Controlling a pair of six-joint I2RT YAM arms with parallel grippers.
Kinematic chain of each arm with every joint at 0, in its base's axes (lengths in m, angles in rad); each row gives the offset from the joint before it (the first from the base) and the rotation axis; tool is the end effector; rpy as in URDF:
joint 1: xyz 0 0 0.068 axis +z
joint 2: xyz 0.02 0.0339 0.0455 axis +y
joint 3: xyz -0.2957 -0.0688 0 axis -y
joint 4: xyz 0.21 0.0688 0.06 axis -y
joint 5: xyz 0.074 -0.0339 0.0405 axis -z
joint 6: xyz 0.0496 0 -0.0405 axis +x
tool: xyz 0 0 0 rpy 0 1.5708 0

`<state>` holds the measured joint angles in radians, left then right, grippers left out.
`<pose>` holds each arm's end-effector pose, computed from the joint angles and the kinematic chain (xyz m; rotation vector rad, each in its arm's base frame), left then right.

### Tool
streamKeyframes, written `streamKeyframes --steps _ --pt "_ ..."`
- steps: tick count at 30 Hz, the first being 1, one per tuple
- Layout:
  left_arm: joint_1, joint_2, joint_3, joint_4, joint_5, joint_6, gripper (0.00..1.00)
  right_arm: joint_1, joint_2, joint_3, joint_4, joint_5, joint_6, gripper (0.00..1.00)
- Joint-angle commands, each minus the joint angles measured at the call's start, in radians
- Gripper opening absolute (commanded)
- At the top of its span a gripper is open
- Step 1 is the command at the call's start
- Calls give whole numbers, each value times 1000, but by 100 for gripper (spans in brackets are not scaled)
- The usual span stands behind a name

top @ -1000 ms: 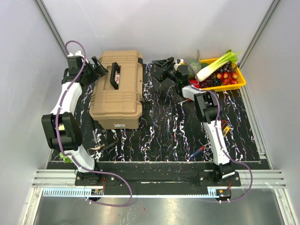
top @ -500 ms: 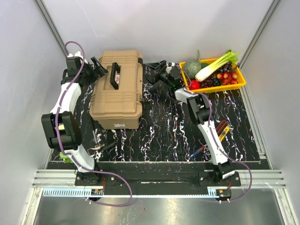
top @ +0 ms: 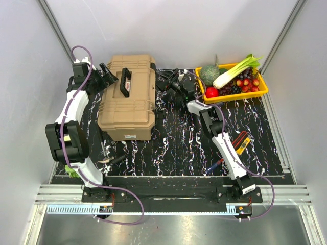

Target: Pack the tool kit

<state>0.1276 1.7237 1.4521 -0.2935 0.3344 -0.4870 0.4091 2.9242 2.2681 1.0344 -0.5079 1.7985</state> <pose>0.3844 0.0329 0.3425 -0.4589 2.1043 -0.5669 0.5600 0.2691 0.1401 0.5166 1.5113 2.1371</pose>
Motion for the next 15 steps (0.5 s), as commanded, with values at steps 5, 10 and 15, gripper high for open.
streamKeyframes --steps 5,10,15 --pt "-13 7 -24 8 63 1 97 5 -37 22 268 77 56 60" --pt "-13 10 -41 5 57 4 96 5 -62 -8 254 65 26 50" --pt "-14 11 -44 -12 40 11 96 5 -118 -85 224 52 -13 43"
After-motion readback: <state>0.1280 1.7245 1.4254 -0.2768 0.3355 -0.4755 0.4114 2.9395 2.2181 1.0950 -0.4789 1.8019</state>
